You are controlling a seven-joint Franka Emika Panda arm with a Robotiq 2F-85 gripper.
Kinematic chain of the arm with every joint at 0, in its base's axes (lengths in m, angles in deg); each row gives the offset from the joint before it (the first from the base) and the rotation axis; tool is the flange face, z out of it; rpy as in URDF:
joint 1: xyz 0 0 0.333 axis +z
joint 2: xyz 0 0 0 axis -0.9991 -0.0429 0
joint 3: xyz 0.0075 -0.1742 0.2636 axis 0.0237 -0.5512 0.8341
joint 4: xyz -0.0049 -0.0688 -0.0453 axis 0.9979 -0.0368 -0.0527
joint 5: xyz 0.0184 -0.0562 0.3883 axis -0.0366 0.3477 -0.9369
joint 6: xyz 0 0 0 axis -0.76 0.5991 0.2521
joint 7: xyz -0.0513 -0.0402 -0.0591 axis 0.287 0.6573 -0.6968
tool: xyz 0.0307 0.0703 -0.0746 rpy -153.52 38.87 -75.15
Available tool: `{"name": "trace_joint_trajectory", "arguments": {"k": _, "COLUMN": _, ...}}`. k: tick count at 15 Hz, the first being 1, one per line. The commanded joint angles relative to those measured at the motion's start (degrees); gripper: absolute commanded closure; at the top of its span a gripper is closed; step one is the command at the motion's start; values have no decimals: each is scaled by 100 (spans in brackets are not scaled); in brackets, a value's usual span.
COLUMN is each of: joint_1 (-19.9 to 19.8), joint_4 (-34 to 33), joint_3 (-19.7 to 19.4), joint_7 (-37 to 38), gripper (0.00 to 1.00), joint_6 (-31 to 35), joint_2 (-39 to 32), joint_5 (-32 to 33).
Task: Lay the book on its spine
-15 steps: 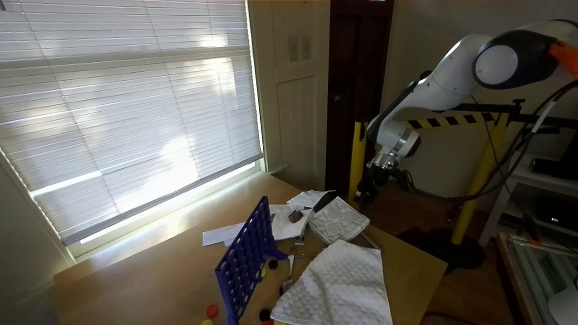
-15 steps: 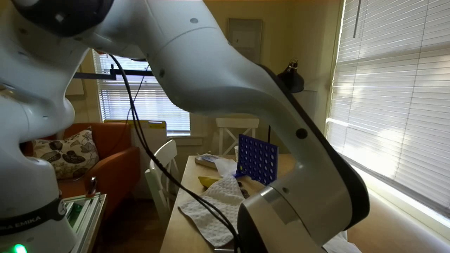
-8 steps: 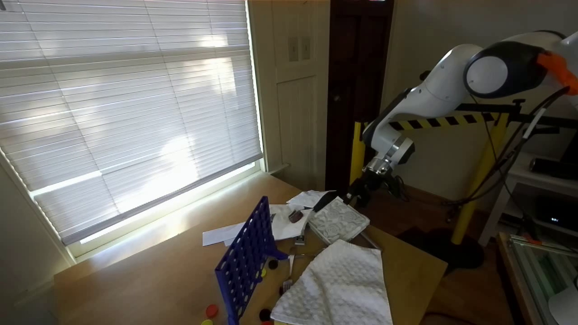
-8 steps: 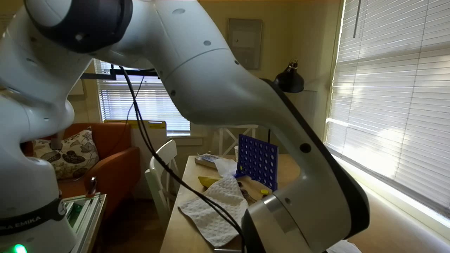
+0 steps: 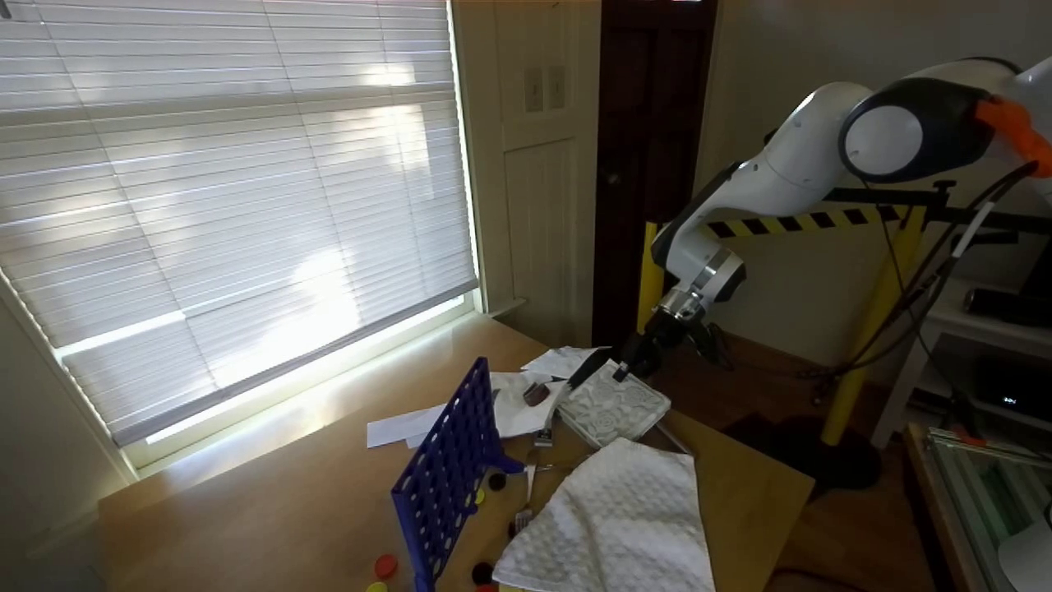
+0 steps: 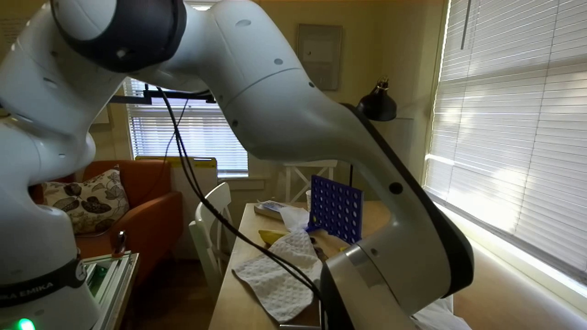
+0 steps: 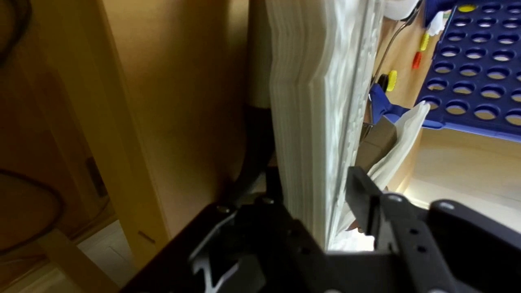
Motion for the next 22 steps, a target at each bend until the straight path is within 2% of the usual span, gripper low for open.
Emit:
{"name": "trace_joint_trajectory", "arguments": {"k": 1, "joint_1": 174, "joint_4": -25, "joint_3": -113, "joint_7": 134, "gripper": 86, "joint_6": 102, "joint_2": -33, "joint_5": -54}}
{"name": "trace_joint_trajectory", "arguments": {"k": 3, "joint_1": 255, "joint_4": 137, "joint_3": -190, "joint_7": 171, "gripper": 97, "joint_6": 146, "joint_2": 137, "joint_5": 62}}
{"name": "trace_joint_trajectory", "arguments": {"k": 4, "joint_1": 294, "joint_4": 263, "joint_3": -229, "joint_7": 137, "gripper": 94, "joint_6": 163, "joint_2": 289, "joint_5": 91}}
{"name": "trace_joint_trajectory", "arguments": {"k": 5, "joint_1": 345, "joint_4": 388, "joint_3": -268, "joint_7": 71, "gripper": 96, "joint_6": 149, "joint_2": 467, "joint_5": 166}}
{"name": "trace_joint_trajectory", "arguments": {"k": 9, "joint_1": 844, "joint_4": 873, "joint_3": -365, "joint_7": 153, "gripper": 95, "joint_6": 352, "joint_2": 1218, "joint_5": 651}}
{"name": "trace_joint_trajectory", "arguments": {"k": 10, "joint_1": 999, "joint_4": 972, "joint_3": -367, "joint_7": 246, "gripper": 98, "joint_6": 486, "joint_2": 1423, "joint_5": 805}}
{"name": "trace_joint_trajectory", "arguments": {"k": 12, "joint_1": 1407, "joint_4": 1190, "joint_3": -338, "joint_7": 505, "gripper": 96, "joint_6": 1118, "joint_2": 1777, "joint_5": 1196}}
{"name": "trace_joint_trajectory", "arguments": {"k": 15, "joint_1": 1921, "joint_4": 1507, "joint_3": -107, "joint_7": 770, "gripper": 96, "joint_6": 2550, "joint_2": 2048, "joint_5": 1447}}
{"name": "trace_joint_trajectory", "arguments": {"k": 17, "joint_1": 2500, "joint_4": 1742, "joint_3": -250, "joint_7": 1072, "gripper": 96, "joint_6": 3487, "joint_2": 2149, "joint_5": 1398}}
{"name": "trace_joint_trajectory", "arguments": {"k": 18, "joint_1": 2437, "joint_4": 1858, "joint_3": 1, "joint_7": 1343, "gripper": 96, "joint_6": 3998, "joint_2": 2208, "joint_5": 1630}}
{"name": "trace_joint_trajectory", "arguments": {"k": 19, "joint_1": 2575, "joint_4": 1987, "joint_3": 29, "joint_7": 1590, "gripper": 96, "joint_6": 4441, "joint_2": 2280, "joint_5": 1802}}
{"name": "trace_joint_trajectory", "arguments": {"k": 20, "joint_1": 3021, "joint_4": 2128, "joint_3": -311, "joint_7": 1777, "gripper": 96, "joint_6": 4732, "joint_2": 2323, "joint_5": 1840}}
{"name": "trace_joint_trajectory", "arguments": {"k": 22, "joint_1": 3507, "joint_4": 2412, "joint_3": -668, "joint_7": 2467, "gripper": 96, "joint_6": 5294, "joint_2": 2365, "joint_5": 2407}}
